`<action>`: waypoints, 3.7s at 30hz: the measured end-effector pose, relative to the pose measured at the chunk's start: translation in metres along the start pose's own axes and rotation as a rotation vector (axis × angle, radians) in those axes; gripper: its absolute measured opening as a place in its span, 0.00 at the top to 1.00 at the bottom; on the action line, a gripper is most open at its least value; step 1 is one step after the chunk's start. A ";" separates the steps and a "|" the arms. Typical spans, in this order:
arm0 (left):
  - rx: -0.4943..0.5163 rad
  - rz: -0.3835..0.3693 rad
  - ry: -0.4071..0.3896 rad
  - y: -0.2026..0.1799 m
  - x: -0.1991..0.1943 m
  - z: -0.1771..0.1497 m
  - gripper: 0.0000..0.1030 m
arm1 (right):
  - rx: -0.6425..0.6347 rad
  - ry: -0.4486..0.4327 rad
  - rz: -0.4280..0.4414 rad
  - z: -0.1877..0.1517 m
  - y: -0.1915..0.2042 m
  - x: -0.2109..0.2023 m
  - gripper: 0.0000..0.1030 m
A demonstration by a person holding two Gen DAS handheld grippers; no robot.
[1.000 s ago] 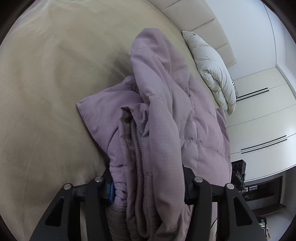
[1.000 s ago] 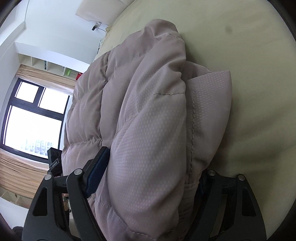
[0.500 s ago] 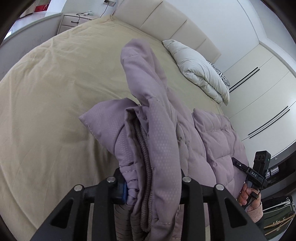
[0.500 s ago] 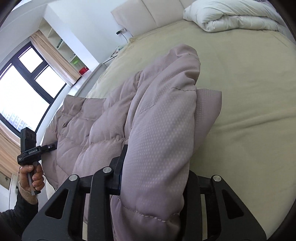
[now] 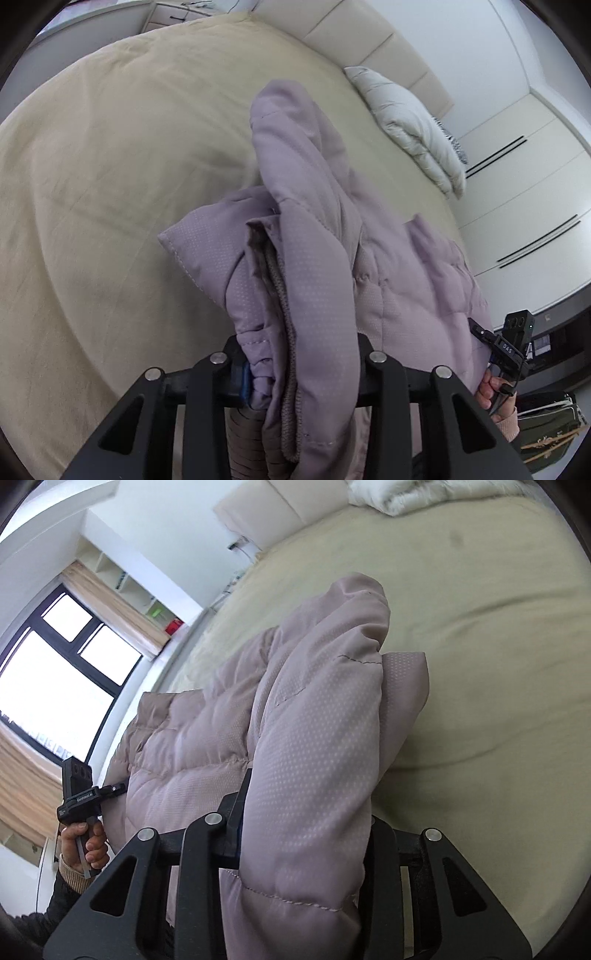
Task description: Fold large clothes
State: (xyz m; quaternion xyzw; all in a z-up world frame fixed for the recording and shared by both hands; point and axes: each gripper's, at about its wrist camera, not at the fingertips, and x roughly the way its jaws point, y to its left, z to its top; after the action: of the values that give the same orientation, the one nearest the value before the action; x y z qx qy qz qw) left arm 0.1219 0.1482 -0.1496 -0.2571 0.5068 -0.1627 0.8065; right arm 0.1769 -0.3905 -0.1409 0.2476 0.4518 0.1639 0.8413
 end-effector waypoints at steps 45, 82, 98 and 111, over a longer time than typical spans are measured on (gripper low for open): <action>0.450 0.613 -0.930 -0.217 -0.215 -0.095 0.00 | -0.242 -0.755 -0.435 -0.082 0.232 -0.250 0.00; 0.381 0.615 -0.361 -0.188 -0.087 -0.132 0.00 | -0.240 -0.272 -0.611 -0.151 0.235 -0.129 0.00; 0.376 0.628 -0.334 -0.184 -0.081 -0.133 0.00 | -0.234 -0.217 -0.627 -0.149 0.226 -0.119 0.00; 0.380 0.631 -0.320 -0.182 -0.077 -0.136 0.00 | -0.231 -0.206 -0.625 -0.150 0.224 -0.114 0.00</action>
State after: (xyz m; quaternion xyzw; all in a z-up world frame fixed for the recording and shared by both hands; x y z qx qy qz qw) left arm -0.0340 0.0058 -0.0359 0.0429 0.3898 0.0443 0.9188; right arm -0.0226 -0.2229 -0.0072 0.0155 0.3969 -0.0774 0.9145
